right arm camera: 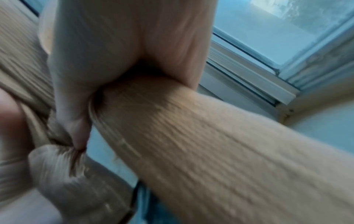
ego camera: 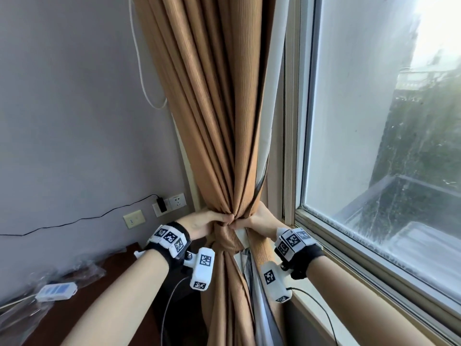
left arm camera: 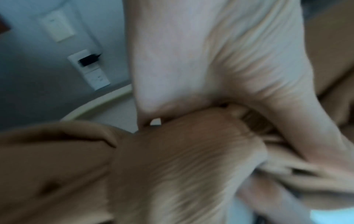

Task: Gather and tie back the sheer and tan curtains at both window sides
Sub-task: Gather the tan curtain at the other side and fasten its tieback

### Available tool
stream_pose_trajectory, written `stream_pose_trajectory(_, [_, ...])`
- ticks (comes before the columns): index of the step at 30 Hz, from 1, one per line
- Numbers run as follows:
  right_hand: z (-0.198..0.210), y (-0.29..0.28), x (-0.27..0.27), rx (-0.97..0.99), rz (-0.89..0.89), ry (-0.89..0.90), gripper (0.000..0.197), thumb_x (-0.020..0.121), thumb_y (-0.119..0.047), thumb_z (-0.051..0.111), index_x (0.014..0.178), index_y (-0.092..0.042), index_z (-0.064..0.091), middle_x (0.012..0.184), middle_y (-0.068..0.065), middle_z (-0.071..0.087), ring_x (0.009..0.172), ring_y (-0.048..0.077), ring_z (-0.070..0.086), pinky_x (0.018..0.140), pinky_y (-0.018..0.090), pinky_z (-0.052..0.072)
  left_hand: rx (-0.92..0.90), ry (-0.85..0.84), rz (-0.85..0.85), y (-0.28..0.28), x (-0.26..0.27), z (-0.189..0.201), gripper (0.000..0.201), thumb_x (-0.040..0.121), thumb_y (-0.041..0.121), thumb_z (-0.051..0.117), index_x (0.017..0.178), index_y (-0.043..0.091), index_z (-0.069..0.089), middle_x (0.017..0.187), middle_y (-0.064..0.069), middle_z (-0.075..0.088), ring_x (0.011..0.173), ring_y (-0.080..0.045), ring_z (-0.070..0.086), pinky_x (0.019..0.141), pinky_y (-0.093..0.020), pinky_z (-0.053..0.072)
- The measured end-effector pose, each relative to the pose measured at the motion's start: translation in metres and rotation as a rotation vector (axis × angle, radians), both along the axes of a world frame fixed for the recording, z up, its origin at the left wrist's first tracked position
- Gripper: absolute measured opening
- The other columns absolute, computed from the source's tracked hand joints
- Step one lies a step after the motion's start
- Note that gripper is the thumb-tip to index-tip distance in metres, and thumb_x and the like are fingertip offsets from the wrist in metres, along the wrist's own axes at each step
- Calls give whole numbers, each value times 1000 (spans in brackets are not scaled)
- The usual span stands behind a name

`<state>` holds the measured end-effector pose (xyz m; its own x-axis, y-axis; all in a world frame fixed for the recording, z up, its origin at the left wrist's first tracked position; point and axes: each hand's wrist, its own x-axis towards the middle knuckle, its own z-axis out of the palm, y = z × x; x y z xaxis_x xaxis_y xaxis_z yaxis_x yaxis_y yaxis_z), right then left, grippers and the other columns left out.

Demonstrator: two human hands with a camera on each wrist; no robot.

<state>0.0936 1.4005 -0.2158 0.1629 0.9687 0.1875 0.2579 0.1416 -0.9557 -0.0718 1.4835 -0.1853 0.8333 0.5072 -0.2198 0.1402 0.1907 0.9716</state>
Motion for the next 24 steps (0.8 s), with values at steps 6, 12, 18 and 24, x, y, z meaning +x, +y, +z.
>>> stream_pose_trajectory(6, [5, 10, 12, -132, 36, -419, 64, 47, -55, 87, 106, -42, 65, 128, 1, 52, 127, 22, 43, 110, 49, 35, 211, 60, 221, -9, 15, -9, 70, 44, 25, 94, 108, 14, 66, 107, -4, 72, 108, -20, 64, 85, -24, 52])
stream_pose_trajectory(12, [9, 9, 10, -237, 47, -629, 105, 36, -85, 70, 129, -40, 53, 136, -5, 43, 132, 20, 33, 113, 47, 31, 307, 32, 382, -20, 16, -16, 74, 41, 28, 91, 109, 17, 66, 104, 2, 72, 101, -12, 65, 89, -26, 51])
stream_pose_trajectory(18, [15, 7, 2, -147, 204, -488, 61, 64, -46, 86, 118, -30, 62, 118, -12, 65, 113, 5, 58, 103, 31, 45, 403, 57, 451, -17, 10, -18, 45, 57, 10, 84, 99, 16, 70, 95, 1, 73, 94, -14, 67, 76, -19, 50])
stream_pose_trajectory(24, [31, -5, 15, -412, 408, -68, 38, 63, -9, 74, 96, -27, 63, 102, -7, 64, 99, 11, 58, 85, 32, 44, 375, 83, 420, -13, -3, -18, 42, 66, 6, 83, 100, 23, 65, 96, 8, 69, 88, -3, 63, 70, -13, 45])
